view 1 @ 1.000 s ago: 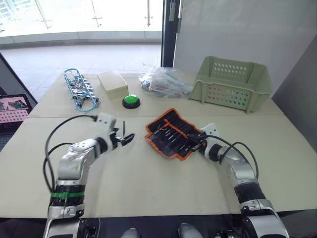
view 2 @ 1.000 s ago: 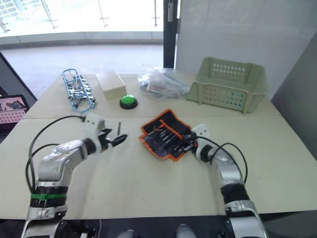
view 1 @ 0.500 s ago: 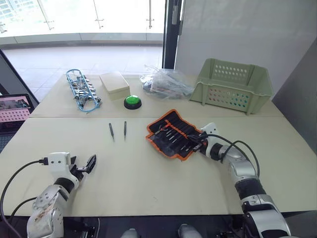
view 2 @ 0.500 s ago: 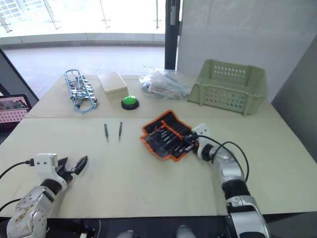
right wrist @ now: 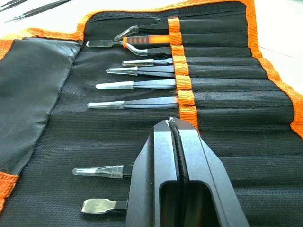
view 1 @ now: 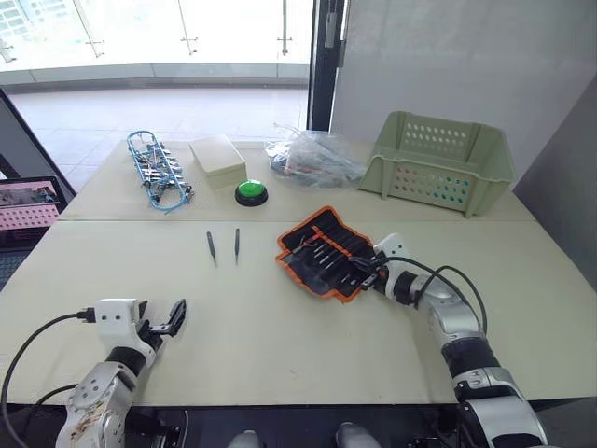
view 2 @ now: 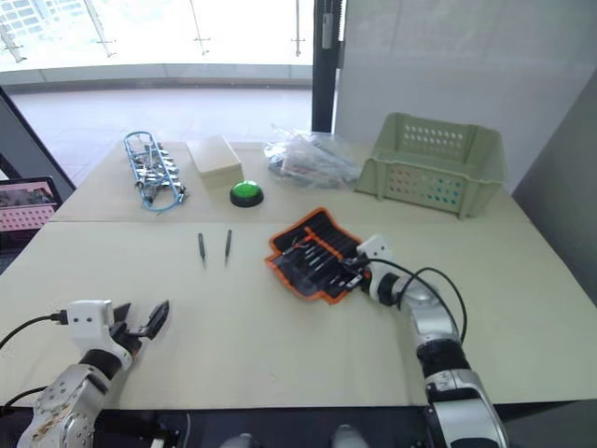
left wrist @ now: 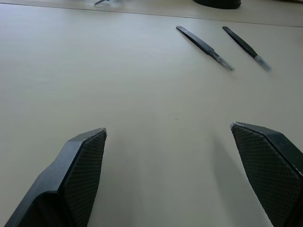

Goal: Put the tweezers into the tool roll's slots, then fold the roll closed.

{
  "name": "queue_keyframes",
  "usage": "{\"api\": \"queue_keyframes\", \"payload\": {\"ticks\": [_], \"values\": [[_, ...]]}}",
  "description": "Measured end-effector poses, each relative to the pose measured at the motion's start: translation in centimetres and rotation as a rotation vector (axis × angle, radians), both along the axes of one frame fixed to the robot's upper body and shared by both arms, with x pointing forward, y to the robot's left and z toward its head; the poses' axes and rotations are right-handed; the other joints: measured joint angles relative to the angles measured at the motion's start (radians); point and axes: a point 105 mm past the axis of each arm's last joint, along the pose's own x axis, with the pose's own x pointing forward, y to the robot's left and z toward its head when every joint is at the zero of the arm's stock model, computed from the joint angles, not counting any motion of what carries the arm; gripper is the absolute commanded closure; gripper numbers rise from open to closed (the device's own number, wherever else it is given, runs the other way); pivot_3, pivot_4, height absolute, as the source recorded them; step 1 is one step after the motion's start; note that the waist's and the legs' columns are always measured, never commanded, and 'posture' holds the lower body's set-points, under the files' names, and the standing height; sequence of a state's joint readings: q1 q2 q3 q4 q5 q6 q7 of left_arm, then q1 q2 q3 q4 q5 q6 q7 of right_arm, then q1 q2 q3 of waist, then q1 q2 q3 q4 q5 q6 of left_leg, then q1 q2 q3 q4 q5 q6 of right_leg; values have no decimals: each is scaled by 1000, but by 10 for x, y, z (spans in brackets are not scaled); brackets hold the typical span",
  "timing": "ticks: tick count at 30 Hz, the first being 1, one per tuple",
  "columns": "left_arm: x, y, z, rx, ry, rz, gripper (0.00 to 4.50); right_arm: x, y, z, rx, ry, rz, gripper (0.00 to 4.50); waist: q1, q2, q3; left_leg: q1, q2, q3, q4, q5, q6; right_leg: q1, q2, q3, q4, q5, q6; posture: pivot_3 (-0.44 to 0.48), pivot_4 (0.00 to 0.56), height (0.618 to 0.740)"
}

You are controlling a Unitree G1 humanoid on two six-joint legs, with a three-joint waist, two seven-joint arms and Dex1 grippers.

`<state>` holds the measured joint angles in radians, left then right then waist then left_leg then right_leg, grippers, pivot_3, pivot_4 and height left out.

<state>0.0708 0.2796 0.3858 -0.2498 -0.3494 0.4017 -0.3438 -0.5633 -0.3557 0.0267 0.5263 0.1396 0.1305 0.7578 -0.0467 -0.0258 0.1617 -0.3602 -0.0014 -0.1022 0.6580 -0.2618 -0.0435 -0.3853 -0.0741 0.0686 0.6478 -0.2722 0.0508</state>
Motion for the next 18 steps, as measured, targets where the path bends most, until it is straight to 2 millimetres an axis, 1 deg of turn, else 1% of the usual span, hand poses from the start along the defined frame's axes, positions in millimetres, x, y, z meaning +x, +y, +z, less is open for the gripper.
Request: {"api": "queue_keyframes", "payload": {"ticks": [3, 5, 7, 10, 12, 13, 15, 17, 18], "values": [[18, -13, 18, -6, -33, -14, 47, -2, 0, 0, -2, -1, -1, 4500, 2, 0, 0, 0, 0, 0, 0, 0, 0, 0, 0, 0, 0, 0, 0, 0, 150, 740], [29, -16, 26, -6, -33, 23, 47, -4, 1, 0, -1, -1, 2, 4500, 2, 0, 0, 0, 0, 0, 0, 0, 0, 0, 0, 0, 0, 0, 0, 0, 150, 740], [35, -18, 25, -9, -6, 70, 47, -5, 2, 0, -1, -1, 5, 4500, 1, 0, 0, 0, 0, 0, 0, 0, 0, 0, 0, 0, 0, 0, 0, 0, 150, 740], [42, -26, 16, -37, 48, 110, 47, -6, 1, 1, -2, -1, -2, 4500, 3, 0, 0, -1, 0, 0, 0, 0, 0, -1, 0, 0, 0, 0, 0, 0, 150, 740], [48, -31, 15, -49, 64, 118, 612, -6, 0, 0, -3, 2, -10, 4500, 3, 0, 0, -1, -1, 0, 0, 0, 0, -1, 0, 0, 0, 0, 0, 0, 150, 740], [53, -34, 17, -55, 67, 121, 859, -6, 0, 0, -3, 3, -13, 4500, 4, 0, 0, -1, -1, 0, 0, 0, 0, -1, 0, 0, 0, 0, 0, 0, 150, 740], [64, -41, 25, -47, 60, 121, 1503, -6, 0, 0, -2, 3, -16, 4500, 4, 0, 0, -1, -1, -1, 0, 0, 0, -1, 0, 0, 0, 0, 0, 0, 150, 740], [75, -49, 37, -60, 35, 116, 1503, -6, 1, 0, 1, 3, -15, 4500, 4, 0, 0, -1, -1, -1, 0, 0, 0, -1, 0, 0, 0, 0, 0, 0, 150, 740], [78, -52, 39, -66, 29, 113, 1503, -6, 2, 1, 3, 2, -14, 4500, 2, 0, 0, -1, -1, 0, 0, 0, 0, -1, 0, 0, 0, 0, 0, 0, 150, 740]]}}
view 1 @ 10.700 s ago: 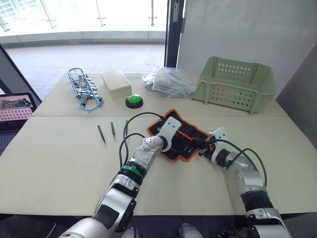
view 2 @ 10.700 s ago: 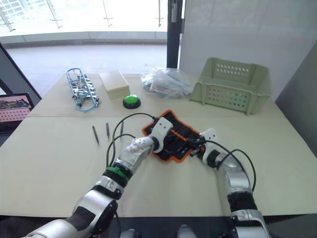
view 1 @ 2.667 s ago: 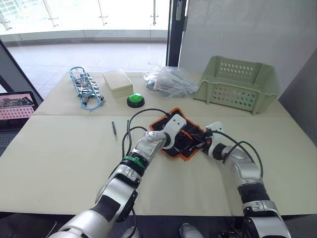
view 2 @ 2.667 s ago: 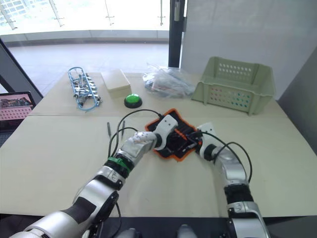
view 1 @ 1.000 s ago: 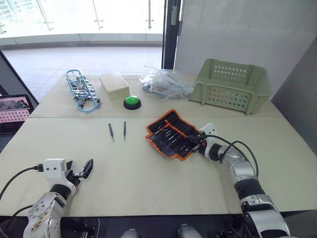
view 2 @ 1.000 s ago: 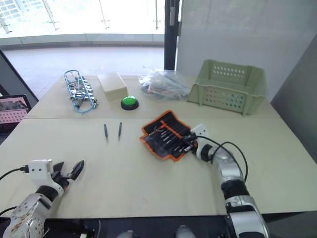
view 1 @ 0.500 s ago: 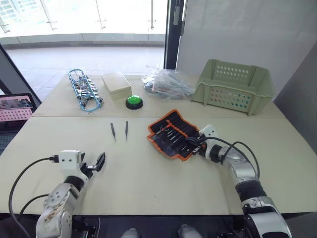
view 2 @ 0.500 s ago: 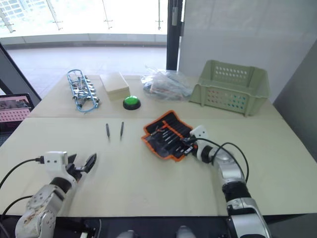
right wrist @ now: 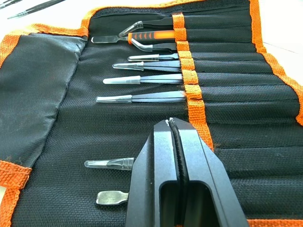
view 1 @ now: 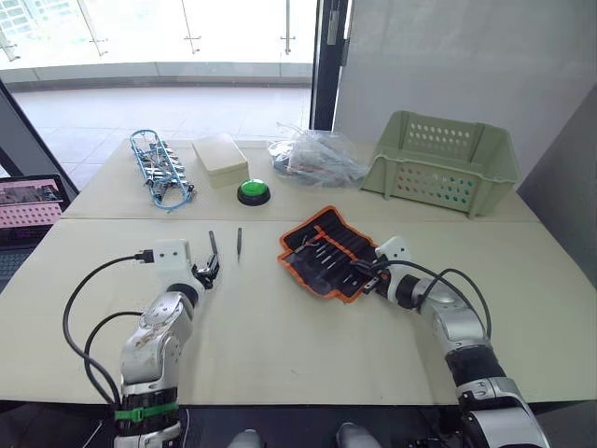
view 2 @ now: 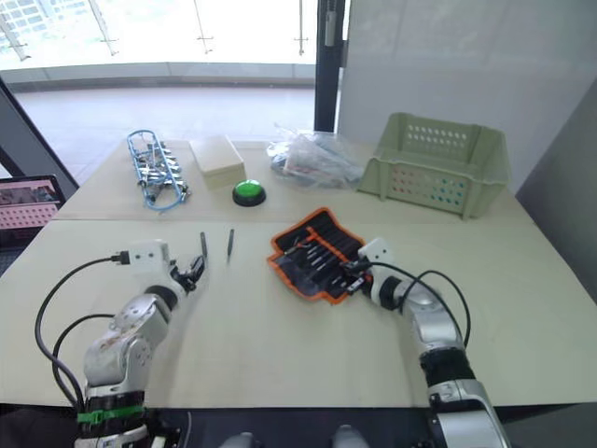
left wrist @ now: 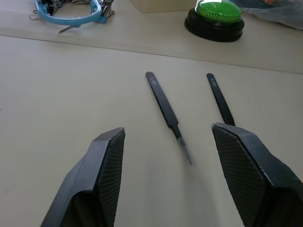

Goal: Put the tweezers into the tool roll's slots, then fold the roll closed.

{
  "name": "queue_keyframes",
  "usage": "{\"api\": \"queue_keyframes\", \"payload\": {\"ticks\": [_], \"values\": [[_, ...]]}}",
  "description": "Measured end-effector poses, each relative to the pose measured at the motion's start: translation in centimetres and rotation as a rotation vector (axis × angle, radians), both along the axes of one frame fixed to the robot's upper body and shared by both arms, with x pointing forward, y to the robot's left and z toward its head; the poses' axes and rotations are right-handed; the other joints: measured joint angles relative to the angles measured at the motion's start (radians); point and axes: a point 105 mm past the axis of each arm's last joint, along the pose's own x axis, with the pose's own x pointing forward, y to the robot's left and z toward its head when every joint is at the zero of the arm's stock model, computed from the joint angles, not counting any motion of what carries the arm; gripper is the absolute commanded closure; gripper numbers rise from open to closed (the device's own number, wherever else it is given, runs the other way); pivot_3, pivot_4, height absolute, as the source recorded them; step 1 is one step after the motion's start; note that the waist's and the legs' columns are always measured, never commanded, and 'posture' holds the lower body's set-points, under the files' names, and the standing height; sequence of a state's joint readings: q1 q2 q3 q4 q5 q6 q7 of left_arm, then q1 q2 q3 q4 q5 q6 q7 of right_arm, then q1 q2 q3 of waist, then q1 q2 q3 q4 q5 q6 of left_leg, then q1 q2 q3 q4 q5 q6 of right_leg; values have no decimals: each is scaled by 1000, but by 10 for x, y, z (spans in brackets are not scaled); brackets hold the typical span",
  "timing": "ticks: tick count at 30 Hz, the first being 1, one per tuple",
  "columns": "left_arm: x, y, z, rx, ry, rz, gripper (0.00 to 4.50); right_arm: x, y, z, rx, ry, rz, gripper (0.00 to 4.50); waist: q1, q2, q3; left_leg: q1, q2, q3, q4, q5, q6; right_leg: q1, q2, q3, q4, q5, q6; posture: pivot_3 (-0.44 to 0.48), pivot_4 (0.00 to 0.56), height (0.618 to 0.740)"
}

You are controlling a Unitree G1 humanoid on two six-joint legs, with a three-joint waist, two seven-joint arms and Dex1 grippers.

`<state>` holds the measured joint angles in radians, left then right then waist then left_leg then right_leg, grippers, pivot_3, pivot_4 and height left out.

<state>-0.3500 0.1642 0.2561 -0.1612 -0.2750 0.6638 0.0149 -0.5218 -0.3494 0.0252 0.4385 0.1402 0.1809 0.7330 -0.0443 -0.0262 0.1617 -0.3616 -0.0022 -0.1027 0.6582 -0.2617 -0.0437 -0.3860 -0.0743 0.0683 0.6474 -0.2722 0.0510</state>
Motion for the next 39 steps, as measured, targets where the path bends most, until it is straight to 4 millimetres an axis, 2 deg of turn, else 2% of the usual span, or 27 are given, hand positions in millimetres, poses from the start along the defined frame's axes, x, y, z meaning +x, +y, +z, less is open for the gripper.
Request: {"api": "queue_keyframes", "payload": {"ticks": [2, 6, 15, 22, 30, 33, 39], "values": [[7, -9, -1, -8, 10, -10, 1503, 0, 1, 0, 1, -1, -1, 4500, -2, 0, 0, 0, 0, 0, 0, 0, 0, 0, 0, 0, 0, 0, 0, 0, 150, 740], [14, -18, -17, 4, 79, 2, 1503, 1, 1, 1, 3, -4, -4, 4500, -2, 0, 0, 0, 0, 0, 0, 0, 0, 0, 0, 0, 0, 0, 0, 0, 150, 740], [20, -13, -20, 32, 90, 69, 1503, -1, 1, 1, 0, -1, -11, 4500, 0, 0, 0, 0, 0, 0, 0, 0, 0, 0, 0, 0, 0, 0, 0, 0, 150, 740], [28, -11, -11, 38, 45, 83, 1503, -2, -1, 1, -5, 0, -12, 4500, 2, 0, 0, -1, 0, 0, 0, 0, 0, 0, 0, 0, 0, 0, 0, 0, 150, 740], [30, -16, -28, 60, 135, 72, 1503, -2, 0, 1, -5, 1, -12, 4500, 2, 0, 0, -1, 0, 0, 0, 0, 0, -1, 0, 0, -1, 0, 0, 0, 150, 740], [31, -14, -28, 52, 145, 91, 2278, -2, -1, 1, -5, 0, -13, 4500, 2, 0, 0, -1, 0, 0, 0, 0, 0, -1, 0, 0, -1, 0, 0, 0, 150, 740], [31, -10, -28, 29, 161, 127, 4260, -4, -3, 1, -12, -3, -15, 4500, 3, 0, 0, -1, -1, 0, 0, 0, 0, -1, -1, 0, -1, 0, 0, 0, 150, 740]]}}
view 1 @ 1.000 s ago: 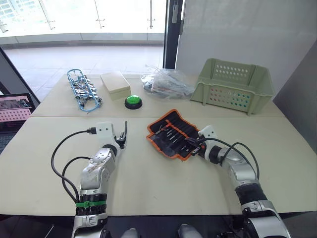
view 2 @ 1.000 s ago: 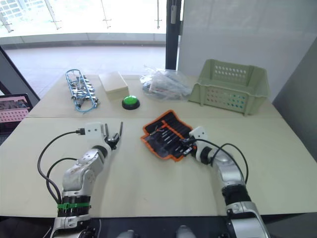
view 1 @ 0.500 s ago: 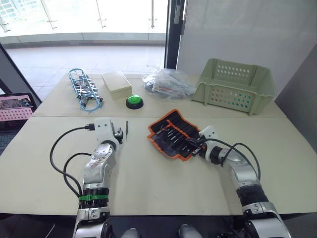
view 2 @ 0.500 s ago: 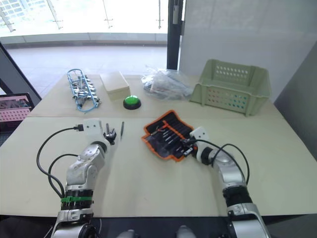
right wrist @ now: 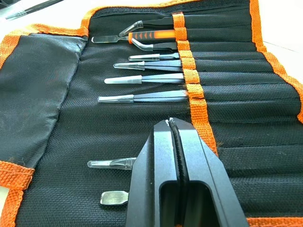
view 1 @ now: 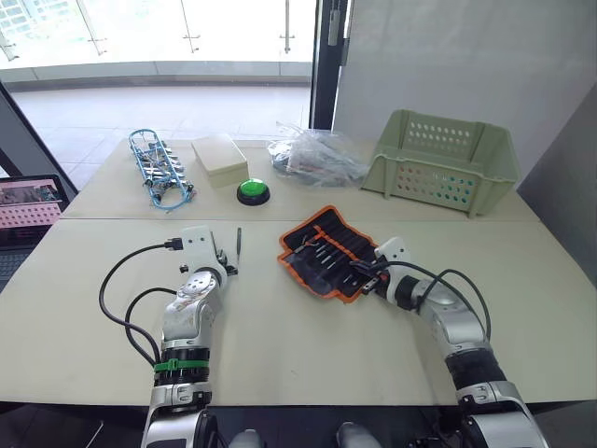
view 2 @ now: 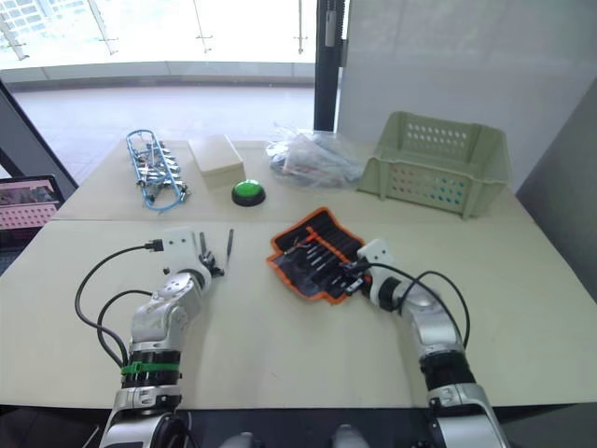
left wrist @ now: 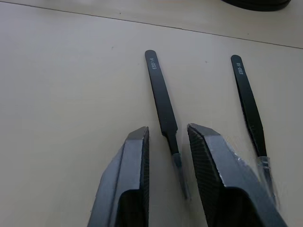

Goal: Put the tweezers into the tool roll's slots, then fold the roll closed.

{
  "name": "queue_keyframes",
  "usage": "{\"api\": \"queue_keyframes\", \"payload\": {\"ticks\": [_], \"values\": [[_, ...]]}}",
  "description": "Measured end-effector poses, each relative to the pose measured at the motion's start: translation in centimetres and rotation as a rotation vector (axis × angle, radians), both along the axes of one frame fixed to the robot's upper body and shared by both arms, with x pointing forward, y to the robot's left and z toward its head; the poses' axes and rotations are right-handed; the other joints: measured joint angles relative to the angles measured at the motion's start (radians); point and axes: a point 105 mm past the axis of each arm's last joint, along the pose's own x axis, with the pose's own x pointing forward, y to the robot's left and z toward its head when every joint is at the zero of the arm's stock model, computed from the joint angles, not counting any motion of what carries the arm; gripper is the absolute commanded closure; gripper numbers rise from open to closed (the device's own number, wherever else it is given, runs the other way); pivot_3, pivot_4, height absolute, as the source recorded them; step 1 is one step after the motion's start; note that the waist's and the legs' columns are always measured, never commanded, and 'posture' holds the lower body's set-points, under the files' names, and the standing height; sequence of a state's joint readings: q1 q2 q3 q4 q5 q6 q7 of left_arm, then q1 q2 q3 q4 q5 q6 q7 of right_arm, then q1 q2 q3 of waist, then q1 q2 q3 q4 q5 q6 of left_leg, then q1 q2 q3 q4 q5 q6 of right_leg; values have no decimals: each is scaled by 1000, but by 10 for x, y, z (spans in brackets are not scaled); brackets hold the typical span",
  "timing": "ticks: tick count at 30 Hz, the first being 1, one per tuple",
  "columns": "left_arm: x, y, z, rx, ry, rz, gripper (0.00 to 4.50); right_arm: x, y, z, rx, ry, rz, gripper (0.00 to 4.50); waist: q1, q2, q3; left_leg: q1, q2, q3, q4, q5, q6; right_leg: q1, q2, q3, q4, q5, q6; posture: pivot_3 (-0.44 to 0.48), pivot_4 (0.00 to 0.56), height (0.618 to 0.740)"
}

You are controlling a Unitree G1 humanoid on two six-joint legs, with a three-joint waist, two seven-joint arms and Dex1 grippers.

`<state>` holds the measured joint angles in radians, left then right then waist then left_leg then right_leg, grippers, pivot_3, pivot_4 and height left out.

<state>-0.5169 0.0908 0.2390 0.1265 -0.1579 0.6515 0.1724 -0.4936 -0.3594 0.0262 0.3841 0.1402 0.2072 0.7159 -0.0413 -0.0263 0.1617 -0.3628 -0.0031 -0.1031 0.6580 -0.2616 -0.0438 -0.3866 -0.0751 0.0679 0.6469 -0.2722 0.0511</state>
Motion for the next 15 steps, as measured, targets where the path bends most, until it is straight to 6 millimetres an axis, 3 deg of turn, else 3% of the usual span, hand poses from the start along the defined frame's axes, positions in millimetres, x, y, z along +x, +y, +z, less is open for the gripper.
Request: {"api": "queue_keyframes", "payload": {"ticks": [1, 9, 15], "values": [[0, 0, 0, 0, -1, 0, 4481, 0, 0, 0, -2, -1, 0, 4500, 1, 0, 0, 0, 0, 0, 0, 0, 0, 0, 0, 0, 0, 0, 0, 0, 150, 740], [-1, 10, 2, 33, -19, 28, 4481, -1, 0, 0, -10, -2, 7, 4500, 1, 0, 0, 0, 0, 0, 0, 0, 0, 0, 0, 0, 0, 0, 0, 0, 150, 740], [1, 34, 26, 128, -116, 49, 4481, -1, -5, 2, -19, -13, -1, 4500, 4, 0, 0, -1, 0, 0, 0, 0, 0, -1, 0, 0, -1, 0, 0, 0, 150, 740]]}}
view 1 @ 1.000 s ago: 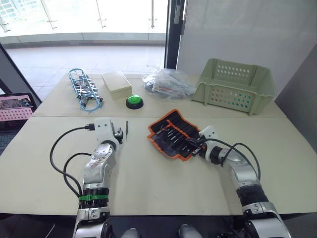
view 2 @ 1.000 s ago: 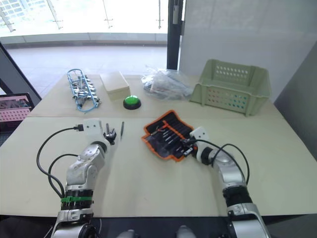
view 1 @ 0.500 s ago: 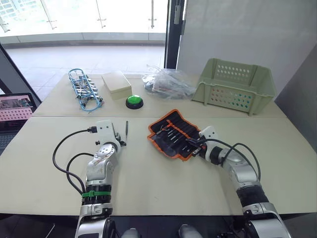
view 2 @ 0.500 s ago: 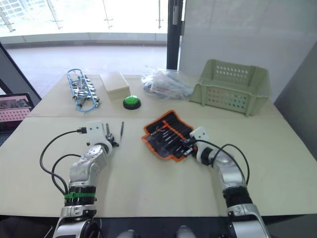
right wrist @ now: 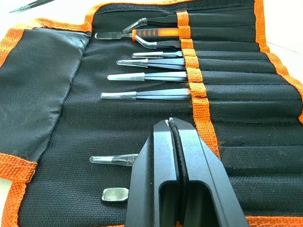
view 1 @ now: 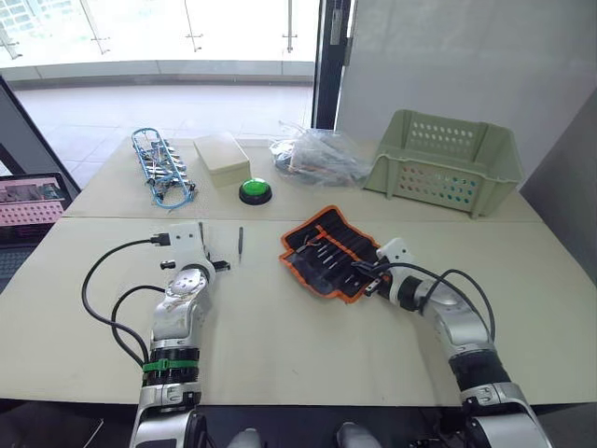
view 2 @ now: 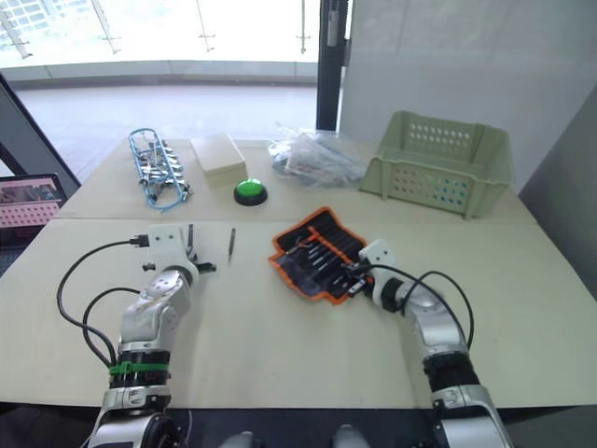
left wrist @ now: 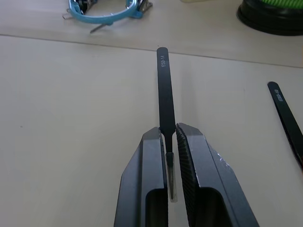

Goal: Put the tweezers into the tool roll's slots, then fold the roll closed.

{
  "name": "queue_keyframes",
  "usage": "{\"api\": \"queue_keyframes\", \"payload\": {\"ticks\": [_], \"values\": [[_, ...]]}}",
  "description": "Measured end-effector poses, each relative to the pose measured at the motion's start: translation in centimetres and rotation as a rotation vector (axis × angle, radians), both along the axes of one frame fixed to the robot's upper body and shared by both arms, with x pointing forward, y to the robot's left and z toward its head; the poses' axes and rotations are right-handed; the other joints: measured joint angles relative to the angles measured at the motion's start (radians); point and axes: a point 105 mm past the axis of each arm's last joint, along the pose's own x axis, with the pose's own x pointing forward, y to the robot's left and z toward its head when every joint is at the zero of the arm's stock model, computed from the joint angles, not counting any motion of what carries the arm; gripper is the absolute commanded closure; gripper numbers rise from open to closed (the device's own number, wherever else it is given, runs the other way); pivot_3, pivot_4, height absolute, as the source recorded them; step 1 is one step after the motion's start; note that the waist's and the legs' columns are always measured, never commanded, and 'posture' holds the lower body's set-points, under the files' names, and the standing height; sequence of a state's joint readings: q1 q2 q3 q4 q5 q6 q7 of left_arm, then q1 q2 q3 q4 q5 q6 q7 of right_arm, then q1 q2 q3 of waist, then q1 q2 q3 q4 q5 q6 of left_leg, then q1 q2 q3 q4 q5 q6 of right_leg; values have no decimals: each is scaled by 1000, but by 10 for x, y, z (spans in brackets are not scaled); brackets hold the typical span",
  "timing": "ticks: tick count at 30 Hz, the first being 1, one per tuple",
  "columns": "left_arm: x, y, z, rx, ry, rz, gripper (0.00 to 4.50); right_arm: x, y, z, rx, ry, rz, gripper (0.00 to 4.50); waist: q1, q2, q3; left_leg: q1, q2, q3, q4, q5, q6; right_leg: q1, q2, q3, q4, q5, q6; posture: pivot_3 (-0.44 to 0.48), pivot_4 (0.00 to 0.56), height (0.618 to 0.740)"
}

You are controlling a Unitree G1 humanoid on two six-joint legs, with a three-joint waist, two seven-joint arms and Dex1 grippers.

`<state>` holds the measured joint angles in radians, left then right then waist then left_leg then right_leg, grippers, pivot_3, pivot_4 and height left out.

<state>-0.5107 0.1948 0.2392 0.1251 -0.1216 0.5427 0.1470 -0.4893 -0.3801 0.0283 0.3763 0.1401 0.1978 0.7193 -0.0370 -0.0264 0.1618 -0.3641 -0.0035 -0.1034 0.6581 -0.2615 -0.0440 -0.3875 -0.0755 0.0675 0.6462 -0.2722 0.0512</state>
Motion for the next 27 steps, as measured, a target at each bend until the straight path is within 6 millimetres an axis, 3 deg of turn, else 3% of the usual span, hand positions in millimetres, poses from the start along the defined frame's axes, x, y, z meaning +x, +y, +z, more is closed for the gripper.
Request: {"api": "queue_keyframes", "payload": {"ticks": [6, 14, 23, 27], "values": [[5, -4, 28, 61, -112, -102, 4481, -4, -2, 3, 25, -17, -5, 4500, 5, 0, 0, -3, 0, 0, 0, 0, 0, -2, 0, -1, 0, 0, 0, 0, 150, 740], [5, -34, 42, 113, -140, -380, 4481, -8, -25, 11, 22, -7, -41, 4500, 11, 1, 3, -8, 0, -1, 0, 0, 0, -8, 0, -1, 0, 0, 0, 0, 150, 740], [1, -100, 41, 177, -82, -757, 4481, -4, -26, 10, 24, -10, -50, 4500, 11, 1, 3, -8, 0, 0, 0, 0, 0, -8, 0, -1, 0, 0, 0, 0, 150, 740], [-11, -137, 43, 162, -50, -964, 4481, 0, -23, 9, 34, -16, -53, 4500, 5, 1, 3, -8, 0, 0, 0, 0, 0, -8, 0, -1, 0, 0, 0, 0, 150, 740]]}}
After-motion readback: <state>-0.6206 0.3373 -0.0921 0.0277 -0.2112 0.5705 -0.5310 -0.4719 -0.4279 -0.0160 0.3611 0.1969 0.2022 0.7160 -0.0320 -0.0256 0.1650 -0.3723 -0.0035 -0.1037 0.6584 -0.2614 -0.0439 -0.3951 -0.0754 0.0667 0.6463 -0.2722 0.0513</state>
